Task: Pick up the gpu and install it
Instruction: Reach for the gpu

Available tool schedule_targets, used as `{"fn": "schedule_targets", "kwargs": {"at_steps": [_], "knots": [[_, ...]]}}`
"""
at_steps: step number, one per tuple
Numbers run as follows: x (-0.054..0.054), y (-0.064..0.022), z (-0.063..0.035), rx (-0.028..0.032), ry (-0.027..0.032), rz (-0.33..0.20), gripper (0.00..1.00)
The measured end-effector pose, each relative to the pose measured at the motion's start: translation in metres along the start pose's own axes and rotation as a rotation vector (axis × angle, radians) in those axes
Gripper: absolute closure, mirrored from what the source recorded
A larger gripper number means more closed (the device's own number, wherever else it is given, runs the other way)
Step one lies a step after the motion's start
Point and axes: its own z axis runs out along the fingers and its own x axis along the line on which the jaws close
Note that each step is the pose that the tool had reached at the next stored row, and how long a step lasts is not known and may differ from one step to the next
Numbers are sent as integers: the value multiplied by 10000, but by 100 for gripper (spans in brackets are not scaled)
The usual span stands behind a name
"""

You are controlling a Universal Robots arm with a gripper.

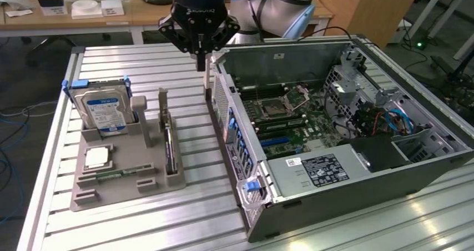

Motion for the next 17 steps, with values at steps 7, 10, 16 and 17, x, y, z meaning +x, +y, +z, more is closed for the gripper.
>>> {"fn": "schedule_targets", "kwargs": {"at_steps": [7,10,16,17], "knots": [[146,-11,-1,0,0,-1,89],[206,-15,-1,0,0,1,89],[354,-27,-3,0,1,-14,89],[386,-29,-3,-1,1,-25,89]]}}
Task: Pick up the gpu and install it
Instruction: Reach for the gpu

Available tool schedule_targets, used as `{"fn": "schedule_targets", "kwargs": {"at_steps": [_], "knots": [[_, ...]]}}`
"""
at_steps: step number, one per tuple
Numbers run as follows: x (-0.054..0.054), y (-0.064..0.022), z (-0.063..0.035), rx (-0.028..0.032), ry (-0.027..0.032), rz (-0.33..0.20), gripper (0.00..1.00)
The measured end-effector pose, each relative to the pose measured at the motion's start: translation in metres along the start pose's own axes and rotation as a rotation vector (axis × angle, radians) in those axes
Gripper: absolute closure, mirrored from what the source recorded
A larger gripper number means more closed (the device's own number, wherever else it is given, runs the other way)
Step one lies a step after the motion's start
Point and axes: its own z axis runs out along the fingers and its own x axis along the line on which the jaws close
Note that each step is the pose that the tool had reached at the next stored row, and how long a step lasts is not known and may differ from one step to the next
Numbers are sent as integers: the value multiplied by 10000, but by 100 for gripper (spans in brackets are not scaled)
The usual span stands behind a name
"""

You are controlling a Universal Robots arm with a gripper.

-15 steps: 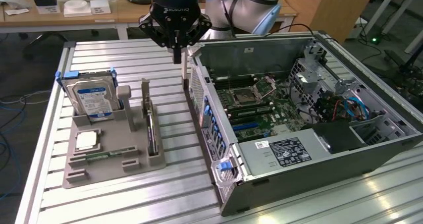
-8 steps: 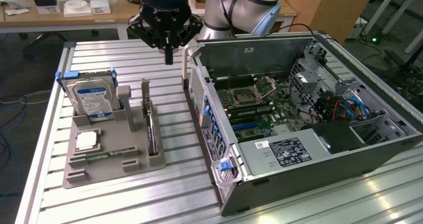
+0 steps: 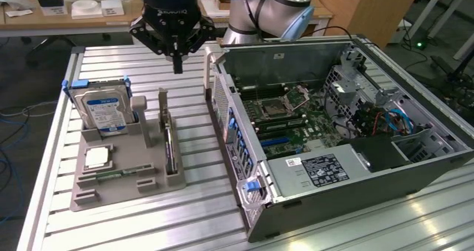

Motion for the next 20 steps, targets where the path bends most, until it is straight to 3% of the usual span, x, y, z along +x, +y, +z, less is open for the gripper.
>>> {"fn": "schedule_targets", "kwargs": {"at_steps": [15,20], "knots": [[424,-31,-2,-2,4,-87,89],[461,-34,-3,-2,4,-89,89]]}}
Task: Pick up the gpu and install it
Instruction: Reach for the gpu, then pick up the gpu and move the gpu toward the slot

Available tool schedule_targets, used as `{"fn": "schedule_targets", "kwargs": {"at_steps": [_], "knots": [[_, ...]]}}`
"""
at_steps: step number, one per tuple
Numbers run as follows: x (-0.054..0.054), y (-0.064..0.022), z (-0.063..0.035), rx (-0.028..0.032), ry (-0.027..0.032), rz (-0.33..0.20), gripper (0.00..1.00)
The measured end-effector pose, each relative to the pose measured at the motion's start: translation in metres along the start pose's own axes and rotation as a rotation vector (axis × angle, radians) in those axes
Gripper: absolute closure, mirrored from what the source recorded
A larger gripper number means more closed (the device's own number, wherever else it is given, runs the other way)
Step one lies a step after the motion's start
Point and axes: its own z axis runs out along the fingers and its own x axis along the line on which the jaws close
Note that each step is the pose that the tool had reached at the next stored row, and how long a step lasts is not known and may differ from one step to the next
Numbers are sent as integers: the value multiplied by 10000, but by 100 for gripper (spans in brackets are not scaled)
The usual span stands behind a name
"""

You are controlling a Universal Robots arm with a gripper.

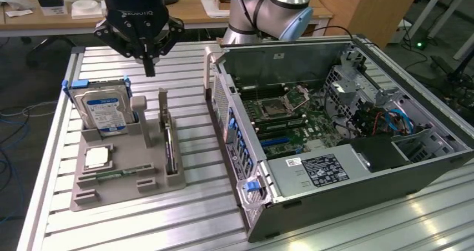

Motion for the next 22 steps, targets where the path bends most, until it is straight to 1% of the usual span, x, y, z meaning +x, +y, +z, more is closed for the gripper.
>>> {"fn": "schedule_targets", "kwargs": {"at_steps": [15,17,18,20,22], "knots": [[1,0,0,0,0,1,89],[1,0,0,0,0,1,77],[1,0,0,0,0,1,77],[1,0,0,0,0,1,65],[1,0,0,0,0,2,65]]}}
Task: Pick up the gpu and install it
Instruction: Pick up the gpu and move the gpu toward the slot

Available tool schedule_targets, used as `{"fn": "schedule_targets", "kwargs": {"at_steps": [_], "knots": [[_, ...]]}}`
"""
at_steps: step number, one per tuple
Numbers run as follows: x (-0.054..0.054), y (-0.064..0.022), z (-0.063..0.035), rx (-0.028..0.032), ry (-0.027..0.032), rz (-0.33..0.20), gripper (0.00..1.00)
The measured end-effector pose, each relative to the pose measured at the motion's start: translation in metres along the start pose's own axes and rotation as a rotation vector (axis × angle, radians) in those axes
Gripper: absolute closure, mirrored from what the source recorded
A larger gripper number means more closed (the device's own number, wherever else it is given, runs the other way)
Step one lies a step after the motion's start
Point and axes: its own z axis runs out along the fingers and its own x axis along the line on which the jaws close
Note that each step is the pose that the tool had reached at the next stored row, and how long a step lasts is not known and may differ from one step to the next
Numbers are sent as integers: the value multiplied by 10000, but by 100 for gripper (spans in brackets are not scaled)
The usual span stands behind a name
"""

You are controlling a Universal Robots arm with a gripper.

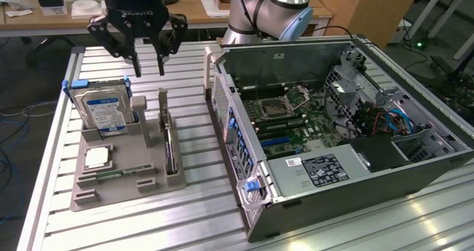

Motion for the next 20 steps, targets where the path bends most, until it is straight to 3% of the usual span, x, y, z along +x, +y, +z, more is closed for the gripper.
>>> {"fn": "schedule_targets", "kwargs": {"at_steps": [3,4,5,7,9,11,20], "knots": [[0,0,0,0,0,0,47],[0,0,0,-1,-1,-1,47],[0,-1,1,-1,-1,-2,41],[1,-8,11,1,12,-63,41],[0,-14,25,53,79,-158,41],[-1,-34,46,66,124,-213,41],[-2,-100,158,66,149,-730,41]]}}
